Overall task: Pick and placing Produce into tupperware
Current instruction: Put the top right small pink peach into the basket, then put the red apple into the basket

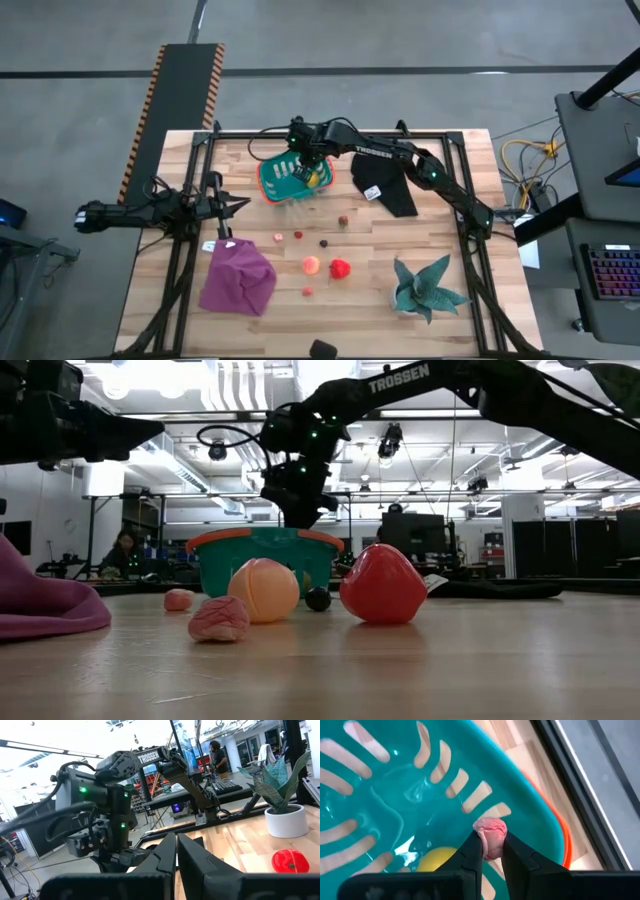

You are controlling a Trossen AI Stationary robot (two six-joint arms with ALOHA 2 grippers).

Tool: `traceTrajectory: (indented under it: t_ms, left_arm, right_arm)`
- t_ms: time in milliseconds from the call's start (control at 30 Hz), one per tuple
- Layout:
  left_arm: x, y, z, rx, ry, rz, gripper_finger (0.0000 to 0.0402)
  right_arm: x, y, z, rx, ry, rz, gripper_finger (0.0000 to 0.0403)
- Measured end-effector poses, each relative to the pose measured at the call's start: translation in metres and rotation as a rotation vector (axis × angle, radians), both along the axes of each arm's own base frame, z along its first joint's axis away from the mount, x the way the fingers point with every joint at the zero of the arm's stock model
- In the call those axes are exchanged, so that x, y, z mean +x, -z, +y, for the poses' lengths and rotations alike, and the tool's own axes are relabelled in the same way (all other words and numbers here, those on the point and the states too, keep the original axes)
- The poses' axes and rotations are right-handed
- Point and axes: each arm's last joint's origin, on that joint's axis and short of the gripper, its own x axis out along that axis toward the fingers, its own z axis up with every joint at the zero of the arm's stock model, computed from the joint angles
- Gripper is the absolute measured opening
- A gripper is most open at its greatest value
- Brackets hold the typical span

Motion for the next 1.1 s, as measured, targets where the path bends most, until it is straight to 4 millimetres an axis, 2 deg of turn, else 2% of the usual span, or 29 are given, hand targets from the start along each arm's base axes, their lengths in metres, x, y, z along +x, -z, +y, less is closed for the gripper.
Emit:
traceTrajectory:
  t_ms: [467,967,1100]
  left_arm:
    - [0.0,0.0,0.0,0.0,0.0,0.0,0.0002]
    - [0.0,0.0,0.0,0.0,0.0,0.0,0.0002]
    - [0.0,0.0,0.0,0.0,0.0,0.0,0.0002]
  right_arm:
    - [-0.004,0.003,0.0,0.021,0.0,0.035,0.0047]
    - [-0.005,0.002,0.001,0.034,-0.003,0.045,0.0142]
    - [-0.01,-0.01,0.006,0.107,-0.03,0.026,0.0154]
